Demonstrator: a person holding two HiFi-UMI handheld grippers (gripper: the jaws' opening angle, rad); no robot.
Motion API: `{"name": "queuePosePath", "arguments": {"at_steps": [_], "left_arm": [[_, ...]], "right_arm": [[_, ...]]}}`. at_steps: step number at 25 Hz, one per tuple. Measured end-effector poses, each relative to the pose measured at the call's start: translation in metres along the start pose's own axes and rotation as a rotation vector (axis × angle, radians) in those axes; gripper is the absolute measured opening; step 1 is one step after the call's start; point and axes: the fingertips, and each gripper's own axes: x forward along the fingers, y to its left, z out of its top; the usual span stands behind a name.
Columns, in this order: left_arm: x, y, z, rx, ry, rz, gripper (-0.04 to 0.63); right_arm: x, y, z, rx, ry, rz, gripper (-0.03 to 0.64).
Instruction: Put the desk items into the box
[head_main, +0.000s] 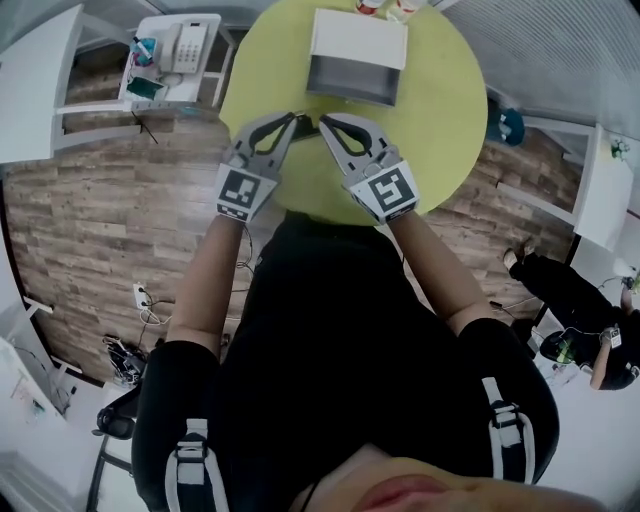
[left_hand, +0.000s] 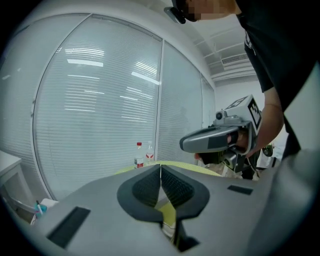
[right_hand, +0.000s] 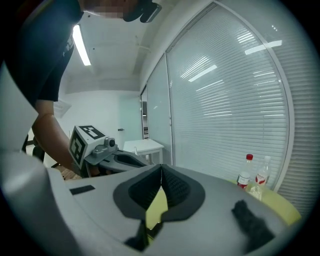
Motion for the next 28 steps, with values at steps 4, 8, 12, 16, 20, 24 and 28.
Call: {"name": "queuePosePath", "arguments": {"at_steps": [4,8,12,16,20,24,28], "left_arm": [[0.012,0.002,-0.031,-0.014,0.050,0.001,0.014],[0.021,0.004,-0.058,-0.029,0.074,0.006,0.014],[0.028,0.007,-0.082,-0.059,0.075,0.009,0.015],[0.036,0.011,-0.104,-0.091,0.077,0.012,0.015],[0.044,0.017,-0.133,-0.116,0.111,0.002,0.015],[0.049,0.019,-0.162,-0.145,0.151,-0.007,0.021],[0.057,0.015,-0.183,-0.170,0.184,-0.033,0.070]], "right_arm": [[0.008,-0.006,-0.024,0.034,0.027,-0.004,0.017],[0.015,-0.011,-0.046,0.076,0.041,-0.018,0.017],[0.023,-0.010,-0.065,0.091,0.062,-0.018,0.017],[0.025,-0.010,-0.083,0.110,0.070,-0.016,0.017],[0.027,-0.009,-0.098,0.129,0.083,-0.020,0.017],[0.026,-0.007,-0.112,0.151,0.089,-0.027,0.017],[0.024,-0.001,-0.122,0.164,0.093,-0.026,0.017]]}}
